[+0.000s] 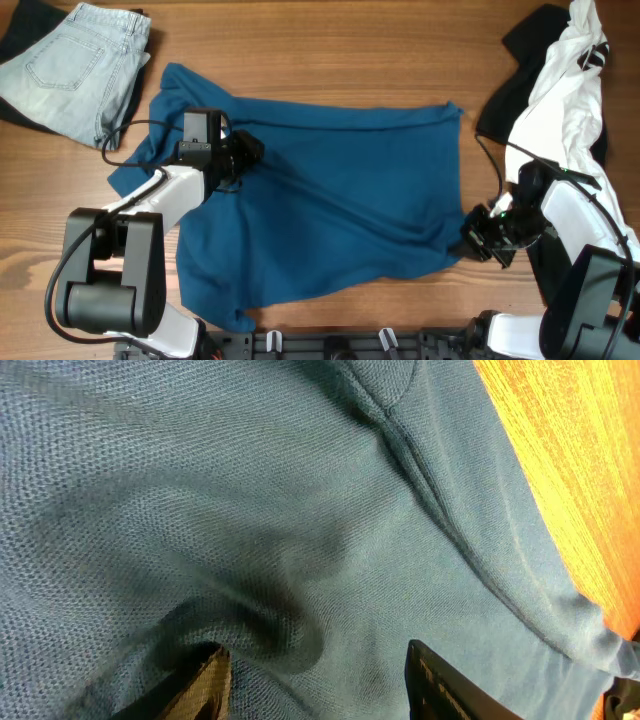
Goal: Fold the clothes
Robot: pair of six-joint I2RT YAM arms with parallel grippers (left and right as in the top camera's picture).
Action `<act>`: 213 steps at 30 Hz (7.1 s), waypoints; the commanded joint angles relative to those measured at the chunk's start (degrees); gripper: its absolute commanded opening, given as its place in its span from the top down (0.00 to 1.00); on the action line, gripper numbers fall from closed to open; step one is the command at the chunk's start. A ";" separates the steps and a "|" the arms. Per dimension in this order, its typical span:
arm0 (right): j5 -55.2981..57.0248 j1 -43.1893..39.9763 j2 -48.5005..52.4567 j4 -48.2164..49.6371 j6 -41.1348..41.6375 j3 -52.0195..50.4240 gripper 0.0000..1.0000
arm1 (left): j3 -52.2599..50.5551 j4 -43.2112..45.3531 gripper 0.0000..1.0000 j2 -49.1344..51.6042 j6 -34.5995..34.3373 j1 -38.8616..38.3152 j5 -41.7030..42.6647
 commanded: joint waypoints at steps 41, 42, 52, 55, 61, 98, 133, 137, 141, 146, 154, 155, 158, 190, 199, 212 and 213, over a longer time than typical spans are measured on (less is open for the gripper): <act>12.85 0.28 -0.24 19.85 8.90 -0.13 0.96 | -0.52 0.20 0.44 0.76 4.04 0.52 1.57; 18.56 0.26 -0.24 16.59 12.63 -0.09 0.95 | -0.52 0.20 0.44 0.76 4.42 0.52 1.55; 28.55 0.28 -3.56 2.40 18.97 8.96 0.96 | -0.52 -0.22 0.43 0.76 6.34 0.52 1.55; 29.51 0.28 -6.34 -1.18 17.66 12.96 0.96 | -0.52 -0.17 0.44 0.76 6.34 0.52 1.55; 30.53 0.28 -8.52 -4.68 16.70 14.10 0.96 | -0.52 0.42 0.44 0.76 6.34 0.52 1.55; 12.07 12.72 6.75 33.73 24.37 -5.44 0.96 | -0.52 1.05 0.44 0.76 6.34 0.52 1.57; 19.47 12.72 -8.85 -2.97 11.87 11.32 0.93 | -0.52 0.26 0.46 0.76 6.60 0.52 1.77; 14.12 12.72 -8.15 2.64 13.29 2.73 0.76 | -0.52 0.52 0.46 0.76 7.21 0.52 1.75; 11.56 12.72 -7.15 7.26 14.40 -3.82 0.67 | -0.52 0.68 0.46 0.76 7.39 0.52 1.73; 7.96 12.72 -4.92 10.91 15.15 -9.46 0.68 | -0.52 0.96 0.45 0.76 7.39 0.55 1.75; 7.98 12.72 -3.10 13.42 16.83 -11.34 0.66 | -0.52 1.07 0.45 0.76 7.39 0.52 1.77; 7.96 12.72 -3.10 13.92 17.53 -11.34 0.66 | -0.52 1.05 0.45 0.76 7.39 0.52 1.77; 7.98 12.59 -3.10 14.51 17.77 -11.34 0.66 | -0.52 0.87 0.45 0.76 7.39 0.52 1.77; 13.84 0.11 -3.10 25.51 19.52 -11.28 0.72 | -0.52 0.61 0.46 0.76 8.90 0.52 1.77; 17.27 0.11 -0.46 26.05 19.06 -11.30 0.34 | -0.52 -0.09 0.46 0.76 8.87 0.52 1.84; 12.37 0.11 8.13 31.58 19.10 -11.28 0.96 | -0.52 -0.55 0.46 0.76 8.87 0.52 2.23; 12.15 0.11 8.13 31.87 19.04 -11.19 0.96 | -0.52 -0.50 0.46 0.76 8.87 0.52 2.21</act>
